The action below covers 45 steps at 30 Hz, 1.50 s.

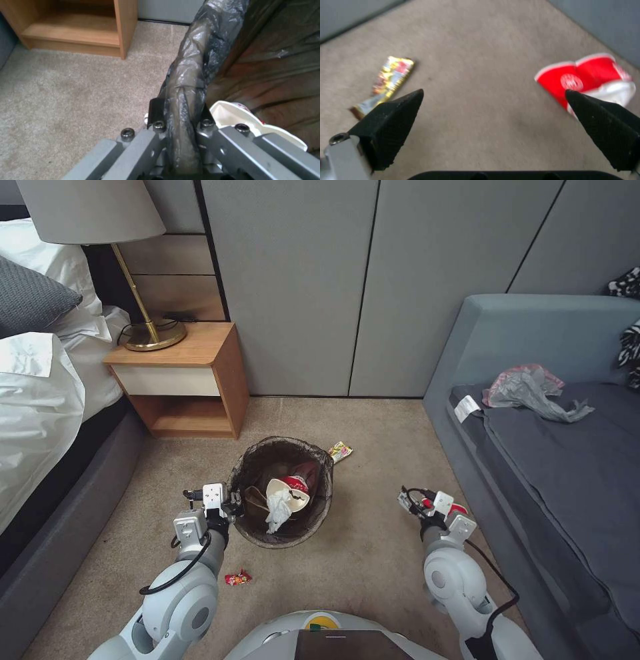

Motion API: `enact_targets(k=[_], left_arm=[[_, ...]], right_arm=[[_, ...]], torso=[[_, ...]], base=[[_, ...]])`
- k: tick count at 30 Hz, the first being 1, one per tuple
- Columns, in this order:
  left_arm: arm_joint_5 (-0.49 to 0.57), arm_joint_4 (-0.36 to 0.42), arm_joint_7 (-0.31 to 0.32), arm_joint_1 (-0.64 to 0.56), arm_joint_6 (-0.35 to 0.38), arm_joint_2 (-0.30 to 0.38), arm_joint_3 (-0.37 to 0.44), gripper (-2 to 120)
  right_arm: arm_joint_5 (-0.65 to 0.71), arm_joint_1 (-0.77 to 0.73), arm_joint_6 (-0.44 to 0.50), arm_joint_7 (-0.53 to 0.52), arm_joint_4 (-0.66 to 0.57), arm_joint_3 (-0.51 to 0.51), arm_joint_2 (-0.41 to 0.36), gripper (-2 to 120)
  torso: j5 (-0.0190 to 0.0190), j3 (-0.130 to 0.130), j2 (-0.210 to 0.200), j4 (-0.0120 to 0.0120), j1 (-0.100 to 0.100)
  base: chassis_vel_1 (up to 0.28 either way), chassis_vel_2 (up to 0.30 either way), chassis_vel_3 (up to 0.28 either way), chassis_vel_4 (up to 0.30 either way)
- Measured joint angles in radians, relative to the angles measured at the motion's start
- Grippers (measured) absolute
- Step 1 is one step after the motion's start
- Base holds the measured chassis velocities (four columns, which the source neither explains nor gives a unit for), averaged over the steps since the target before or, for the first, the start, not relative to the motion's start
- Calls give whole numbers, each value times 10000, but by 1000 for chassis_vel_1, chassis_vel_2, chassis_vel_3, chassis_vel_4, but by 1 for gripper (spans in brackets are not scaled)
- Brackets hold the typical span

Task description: Pick up the trash bin, then pick up the garbage from the floor and place it into the trash bin.

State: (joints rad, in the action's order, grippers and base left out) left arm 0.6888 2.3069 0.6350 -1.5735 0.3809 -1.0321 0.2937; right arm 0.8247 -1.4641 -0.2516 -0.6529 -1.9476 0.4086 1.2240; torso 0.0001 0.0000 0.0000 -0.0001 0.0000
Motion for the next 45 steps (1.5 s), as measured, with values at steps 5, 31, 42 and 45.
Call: enact_targets(k=[5,31,42,45], left_arm=[[0,0,0,-29,-8,17,0,0],[-5,-46,0,29,-27,-1,-10,0],[3,-49,16,62,-17,-20,-20,0],[3,-49,19,63,-13,-21,-21,0]], right_arm=[[415,331,-146,-314,817,-1,164,100],[933,1434,216,-333,3265,240,479,100],[1115,1930,384,-317,4199,315,567,100],[1120,2089,456,-307,4374,351,595,100]], torso=[[-1,0,0,1,0],[-1,0,0,1,0],[-1,0,0,1,0],[0,1,0,1,0]], base=[[0,0,0,0],[0,0,0,0],[0,0,0,0],[0,0,0,0]])
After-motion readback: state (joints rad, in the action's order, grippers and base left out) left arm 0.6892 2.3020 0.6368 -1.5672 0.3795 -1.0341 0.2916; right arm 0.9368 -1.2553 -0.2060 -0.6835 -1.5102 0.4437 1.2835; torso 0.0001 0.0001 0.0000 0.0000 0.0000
